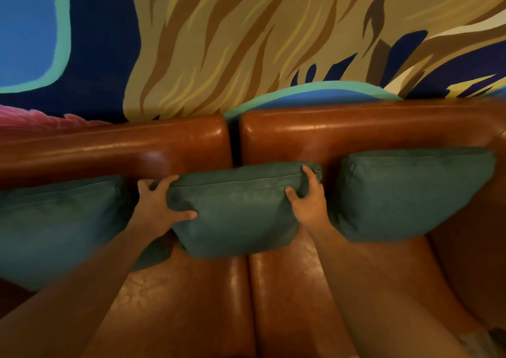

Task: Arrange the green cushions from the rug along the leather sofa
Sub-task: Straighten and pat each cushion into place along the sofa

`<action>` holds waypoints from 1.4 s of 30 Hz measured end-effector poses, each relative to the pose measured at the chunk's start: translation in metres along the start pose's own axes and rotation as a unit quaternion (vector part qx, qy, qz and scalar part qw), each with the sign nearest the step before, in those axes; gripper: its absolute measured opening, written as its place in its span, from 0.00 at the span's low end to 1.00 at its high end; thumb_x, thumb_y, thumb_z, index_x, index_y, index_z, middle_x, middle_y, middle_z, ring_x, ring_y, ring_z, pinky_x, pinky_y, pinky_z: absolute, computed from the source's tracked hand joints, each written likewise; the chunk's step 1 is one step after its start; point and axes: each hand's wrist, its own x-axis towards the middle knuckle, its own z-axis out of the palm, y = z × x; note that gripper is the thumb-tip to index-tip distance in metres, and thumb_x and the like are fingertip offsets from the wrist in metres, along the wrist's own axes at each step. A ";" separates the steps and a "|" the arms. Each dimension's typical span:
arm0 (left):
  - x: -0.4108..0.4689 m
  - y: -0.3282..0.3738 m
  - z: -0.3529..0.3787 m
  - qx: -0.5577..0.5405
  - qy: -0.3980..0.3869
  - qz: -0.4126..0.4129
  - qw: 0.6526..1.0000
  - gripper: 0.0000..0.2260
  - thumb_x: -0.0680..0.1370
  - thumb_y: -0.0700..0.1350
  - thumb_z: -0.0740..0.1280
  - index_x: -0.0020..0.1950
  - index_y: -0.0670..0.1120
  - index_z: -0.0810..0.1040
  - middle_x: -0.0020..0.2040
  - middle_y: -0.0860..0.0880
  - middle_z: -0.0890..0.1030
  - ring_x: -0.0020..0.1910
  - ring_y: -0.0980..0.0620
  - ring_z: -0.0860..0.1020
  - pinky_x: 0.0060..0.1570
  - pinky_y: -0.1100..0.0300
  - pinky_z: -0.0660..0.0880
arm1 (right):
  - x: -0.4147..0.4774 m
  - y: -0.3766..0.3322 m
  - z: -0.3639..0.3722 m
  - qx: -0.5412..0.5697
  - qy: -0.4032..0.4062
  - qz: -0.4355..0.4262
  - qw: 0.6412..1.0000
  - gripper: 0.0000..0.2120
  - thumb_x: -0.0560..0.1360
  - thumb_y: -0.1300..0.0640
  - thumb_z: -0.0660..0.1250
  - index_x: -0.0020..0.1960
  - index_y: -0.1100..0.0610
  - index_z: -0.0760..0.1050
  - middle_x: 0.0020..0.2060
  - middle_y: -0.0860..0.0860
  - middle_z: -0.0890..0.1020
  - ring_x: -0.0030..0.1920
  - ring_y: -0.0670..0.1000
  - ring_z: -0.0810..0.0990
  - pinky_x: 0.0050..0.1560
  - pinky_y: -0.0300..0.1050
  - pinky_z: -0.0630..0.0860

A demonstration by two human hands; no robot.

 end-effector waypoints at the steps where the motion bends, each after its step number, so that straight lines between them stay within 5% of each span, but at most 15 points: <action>1: 0.003 0.001 -0.001 0.008 -0.008 -0.004 1.000 0.47 0.67 0.55 0.85 0.81 0.54 0.66 0.75 0.43 0.55 0.74 0.37 0.65 0.74 0.46 0.68 | 0.001 -0.003 0.000 -0.004 -0.009 0.006 1.000 0.36 0.79 0.50 0.74 0.81 0.39 0.61 0.78 0.60 0.64 0.79 0.60 0.65 0.78 0.58 0.65; 10: 0.018 0.001 -0.006 0.056 -0.039 -0.015 0.998 0.48 0.68 0.61 0.82 0.83 0.55 0.64 0.76 0.42 0.54 0.75 0.34 0.64 0.77 0.43 0.66 | 0.003 -0.006 -0.001 -0.008 -0.014 0.004 1.000 0.36 0.80 0.49 0.73 0.82 0.39 0.58 0.80 0.62 0.61 0.79 0.62 0.64 0.79 0.56 0.64; 13: 0.017 0.007 -0.004 0.219 -0.016 -0.026 0.975 0.49 0.68 0.74 0.74 0.84 0.60 0.59 0.79 0.38 0.53 0.76 0.29 0.58 0.76 0.33 0.58 | 0.000 -0.012 0.002 -0.064 0.001 0.036 0.997 0.36 0.82 0.46 0.69 0.83 0.37 0.54 0.82 0.60 0.53 0.79 0.66 0.63 0.78 0.61 0.65; 16: 0.009 0.014 0.004 0.303 0.110 0.146 0.935 0.46 0.69 0.77 0.61 0.84 0.57 0.62 0.82 0.35 0.56 0.79 0.30 0.56 0.76 0.27 0.50 | -0.016 -0.020 0.020 -0.277 0.114 -0.028 0.953 0.36 0.80 0.43 0.66 0.84 0.37 0.53 0.84 0.59 0.44 0.82 0.69 0.49 0.77 0.74 0.55; 19: 0.001 0.022 0.029 0.303 0.113 0.266 0.908 0.37 0.77 0.71 0.57 0.84 0.61 0.60 0.85 0.41 0.57 0.81 0.31 0.56 0.76 0.27 0.51 | -0.026 -0.022 0.040 -0.366 0.059 -0.190 0.909 0.32 0.83 0.39 0.56 0.84 0.35 0.48 0.85 0.56 0.39 0.84 0.64 0.37 0.77 0.75 0.42; 24: 0.005 -0.003 0.057 0.352 0.041 0.161 0.921 0.35 0.79 0.75 0.38 0.85 0.65 0.47 0.86 0.45 0.56 0.84 0.33 0.52 0.78 0.28 0.46 | -0.015 -0.009 0.046 -0.392 -0.087 -0.170 0.900 0.29 0.84 0.32 0.43 0.83 0.32 0.39 0.85 0.51 0.38 0.83 0.58 0.32 0.79 0.71 0.36; 27: 0.011 -0.005 0.045 0.337 0.056 0.095 0.935 0.35 0.78 0.75 0.36 0.85 0.66 0.47 0.87 0.45 0.52 0.84 0.35 0.48 0.77 0.30 0.40 | -0.003 -0.001 0.033 -0.388 -0.006 -0.192 0.901 0.30 0.84 0.34 0.49 0.84 0.35 0.45 0.85 0.54 0.41 0.84 0.61 0.37 0.80 0.69 0.38; 30: 0.012 -0.012 0.029 0.220 0.104 -0.008 0.970 0.35 0.80 0.75 0.47 0.85 0.63 0.52 0.86 0.41 0.50 0.84 0.34 0.48 0.79 0.31 0.43 | 0.006 0.007 0.017 -0.289 0.115 -0.109 0.944 0.33 0.84 0.38 0.58 0.85 0.42 0.51 0.85 0.58 0.46 0.84 0.63 0.45 0.80 0.69 0.47; 33: 0.013 -0.015 0.027 -0.114 0.142 -0.053 0.982 0.47 0.78 0.68 0.69 0.87 0.54 0.47 0.85 0.40 0.53 0.83 0.38 0.56 0.81 0.39 0.55 | 0.020 0.012 0.009 -0.015 0.050 -0.014 0.999 0.44 0.82 0.46 0.69 0.86 0.51 0.45 0.85 0.57 0.52 0.84 0.58 0.53 0.82 0.55 0.55; 35: 0.016 -0.013 0.033 -0.384 0.191 -0.088 0.899 0.52 0.75 0.64 0.75 0.87 0.54 0.44 0.84 0.46 0.59 0.80 0.47 0.64 0.79 0.47 0.62 | 0.023 0.012 0.005 0.136 0.056 0.036 0.988 0.49 0.80 0.46 0.73 0.86 0.50 0.42 0.83 0.53 0.59 0.82 0.55 0.61 0.81 0.52 0.60; 37: 0.013 -0.008 0.043 -0.523 0.198 -0.163 0.813 0.48 0.71 0.66 0.78 0.84 0.62 0.54 0.80 0.50 0.68 0.75 0.50 0.71 0.73 0.44 0.70 | 0.022 0.015 0.007 0.203 0.088 0.090 0.971 0.49 0.78 0.43 0.74 0.86 0.47 0.44 0.81 0.52 0.64 0.79 0.54 0.66 0.79 0.54 0.65; 39: 0.012 -0.006 0.057 -0.554 0.138 -0.189 0.799 0.40 0.68 0.67 0.79 0.77 0.63 0.70 0.71 0.54 0.79 0.68 0.48 0.79 0.66 0.40 0.76 | 0.022 0.022 0.018 0.251 0.071 0.119 0.958 0.45 0.75 0.40 0.76 0.84 0.46 0.57 0.76 0.49 0.73 0.75 0.53 0.72 0.77 0.55 0.68; 42: 0.015 -0.007 0.065 -0.562 0.111 -0.180 0.799 0.32 0.68 0.62 0.82 0.71 0.61 0.77 0.64 0.55 0.85 0.63 0.49 0.83 0.65 0.38 0.78 | 0.022 0.030 0.031 0.307 0.024 0.119 0.944 0.34 0.74 0.44 0.78 0.77 0.43 0.70 0.66 0.44 0.82 0.67 0.48 0.80 0.74 0.53 0.73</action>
